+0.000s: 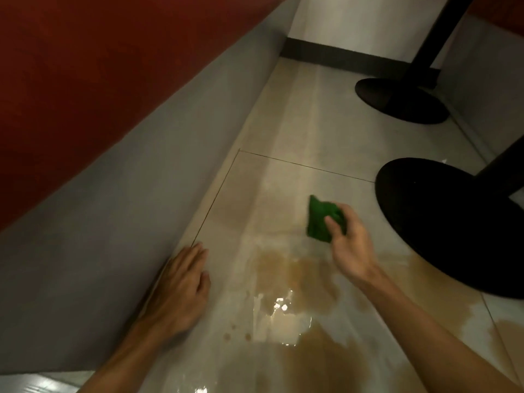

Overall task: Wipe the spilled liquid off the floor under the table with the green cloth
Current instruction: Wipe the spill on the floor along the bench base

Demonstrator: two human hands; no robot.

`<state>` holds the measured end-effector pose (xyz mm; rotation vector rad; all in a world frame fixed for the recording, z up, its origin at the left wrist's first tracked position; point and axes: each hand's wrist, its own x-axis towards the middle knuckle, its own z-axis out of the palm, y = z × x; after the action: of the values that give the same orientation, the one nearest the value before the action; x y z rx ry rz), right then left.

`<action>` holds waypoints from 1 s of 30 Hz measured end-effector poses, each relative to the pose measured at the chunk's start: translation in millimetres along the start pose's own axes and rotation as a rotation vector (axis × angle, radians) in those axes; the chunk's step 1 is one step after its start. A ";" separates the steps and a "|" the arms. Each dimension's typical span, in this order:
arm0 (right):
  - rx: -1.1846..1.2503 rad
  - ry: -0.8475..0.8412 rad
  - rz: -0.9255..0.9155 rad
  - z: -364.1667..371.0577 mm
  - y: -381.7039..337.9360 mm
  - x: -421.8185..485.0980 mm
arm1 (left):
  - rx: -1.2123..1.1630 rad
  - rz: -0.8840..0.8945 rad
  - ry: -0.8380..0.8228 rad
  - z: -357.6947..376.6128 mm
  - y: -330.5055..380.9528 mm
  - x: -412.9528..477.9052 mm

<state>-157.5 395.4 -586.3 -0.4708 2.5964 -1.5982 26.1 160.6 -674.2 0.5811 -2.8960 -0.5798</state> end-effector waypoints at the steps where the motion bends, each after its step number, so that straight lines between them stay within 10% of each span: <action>1: -0.108 0.043 0.050 -12.3 12.0 10.8 | 0.019 -0.003 -0.004 2.1 -1.3 0.7; 8: -0.731 0.003 0.259 -22.8 84.2 41.9 | -0.003 -0.051 -0.010 3.9 0.9 2.7; 22: -0.651 -0.480 -0.210 114.0 6.8 8.1 | -0.020 -0.055 -0.023 1.2 8.2 2.5; 30: -0.651 -0.495 -0.284 48.9 41.1 31.6 | -0.050 -0.066 -0.013 0.5 4.0 2.1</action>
<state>-186.8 361.3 -641.6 -1.1391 2.6461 -0.5055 22.7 163.4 -673.0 0.6707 -2.8750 -0.6648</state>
